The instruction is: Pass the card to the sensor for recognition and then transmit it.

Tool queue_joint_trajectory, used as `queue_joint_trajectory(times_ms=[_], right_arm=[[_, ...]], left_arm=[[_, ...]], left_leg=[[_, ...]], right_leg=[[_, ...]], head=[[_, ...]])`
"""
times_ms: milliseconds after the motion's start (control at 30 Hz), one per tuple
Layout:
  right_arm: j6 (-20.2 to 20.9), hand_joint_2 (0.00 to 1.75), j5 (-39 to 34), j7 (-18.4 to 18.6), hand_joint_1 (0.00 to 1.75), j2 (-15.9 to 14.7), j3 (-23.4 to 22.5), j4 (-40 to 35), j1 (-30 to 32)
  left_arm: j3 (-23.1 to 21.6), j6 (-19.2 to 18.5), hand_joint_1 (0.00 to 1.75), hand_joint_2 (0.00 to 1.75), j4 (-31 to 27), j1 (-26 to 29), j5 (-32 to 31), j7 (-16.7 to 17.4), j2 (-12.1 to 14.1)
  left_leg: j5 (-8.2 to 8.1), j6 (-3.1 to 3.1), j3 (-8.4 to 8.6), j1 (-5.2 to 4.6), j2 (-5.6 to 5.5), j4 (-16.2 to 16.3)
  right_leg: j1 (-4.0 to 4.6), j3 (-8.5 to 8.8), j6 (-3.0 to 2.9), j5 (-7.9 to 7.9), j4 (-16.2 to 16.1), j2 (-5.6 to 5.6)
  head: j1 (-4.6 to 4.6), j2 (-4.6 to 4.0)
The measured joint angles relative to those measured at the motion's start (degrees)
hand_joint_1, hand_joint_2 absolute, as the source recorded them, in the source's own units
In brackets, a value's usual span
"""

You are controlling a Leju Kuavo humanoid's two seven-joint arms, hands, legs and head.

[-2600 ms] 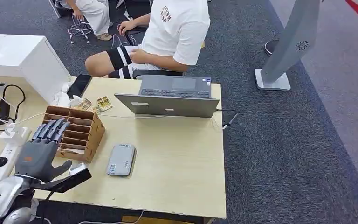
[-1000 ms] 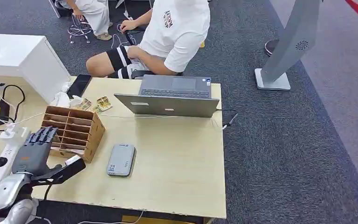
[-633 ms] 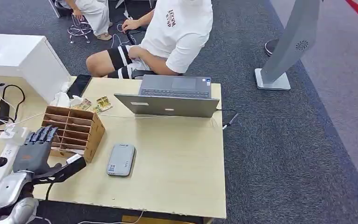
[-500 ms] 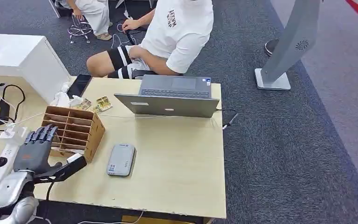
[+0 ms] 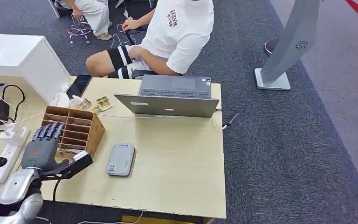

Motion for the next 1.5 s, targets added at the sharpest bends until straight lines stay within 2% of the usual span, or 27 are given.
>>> queue_joint_trajectory(times_ms=[167,200,1000,1200,1500], right_arm=[[-0.09,1.75,0.00,0.07,0.00,0.00,0.00,0.00,0.00],[-0.11,1.75,0.00,0.09,0.00,0.00,0.00,0.00,0.00],[-0.13,1.75,0.79,0.66,0.00,0.00,0.00,0.00,-0.11],[-0.11,1.75,-0.11,0.15,0.00,0.00,0.00,0.00,-0.12],[-0.28,1.75,-1.48,-1.22,0.00,0.00,-0.52,0.02,-0.04]], left_arm=[[-0.18,0.31,0.00,1.75,0.09,-0.15,0.00,0.00,-0.22],[-0.18,0.31,1.75,1.75,0.09,-0.15,0.00,0.00,-0.22],[-0.18,-2.36,1.75,1.75,1.25,-0.22,3.10,0.52,0.50],[-0.31,3.70,1.75,1.75,0.32,-0.92,1.40,-0.37,-0.53],[-4.63,6.50,1.75,1.75,-10.88,-4.10,-0.18,-0.50,-0.37]], left_leg=[[0.00,0.00,0.00,0.00,0.00,0.00],[0.00,0.00,0.00,0.00,0.00,0.00],[0.00,0.00,0.00,0.00,0.01,0.00],[0.01,-0.01,0.00,0.00,0.00,0.01],[0.02,-0.01,0.01,0.00,0.01,0.02]], right_leg=[[0.00,0.00,0.00,0.00,0.00,0.00],[0.00,0.00,0.00,0.00,0.00,0.00],[0.00,0.01,0.00,0.00,0.00,0.01],[0.00,-0.01,0.00,0.00,0.00,0.00],[0.00,0.01,0.02,0.03,0.00,0.02]], head=[[0.00,0.00],[0.00,0.02],[0.00,0.02],[0.00,0.02],[0.00,0.00]])
